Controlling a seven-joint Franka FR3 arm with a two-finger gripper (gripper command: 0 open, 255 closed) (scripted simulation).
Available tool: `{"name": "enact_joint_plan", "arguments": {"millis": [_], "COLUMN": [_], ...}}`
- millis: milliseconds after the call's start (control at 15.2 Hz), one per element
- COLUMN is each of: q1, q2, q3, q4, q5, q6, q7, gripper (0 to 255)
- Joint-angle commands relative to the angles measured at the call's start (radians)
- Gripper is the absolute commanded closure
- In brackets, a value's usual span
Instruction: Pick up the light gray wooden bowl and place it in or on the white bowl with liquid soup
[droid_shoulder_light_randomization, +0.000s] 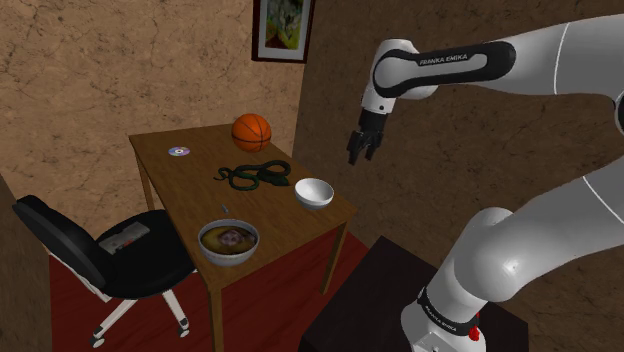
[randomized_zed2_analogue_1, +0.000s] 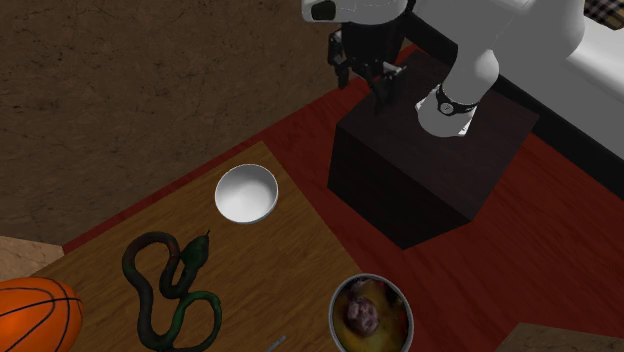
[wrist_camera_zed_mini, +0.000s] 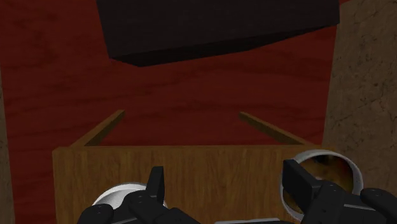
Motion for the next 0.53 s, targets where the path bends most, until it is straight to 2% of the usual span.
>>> {"name": "enact_joint_plan", "arguments": {"millis": [0, 462], "q1": [-0.003, -0.004], "q2": [0.062, 0.329], "q3": [-0.030, -0.119], "q4": [0.006, 0.108], "q5": [0.003, 0.076], "q6": [0.054, 0.195], "q7": [-0.039, -0.191], "gripper": [0, 0]}}
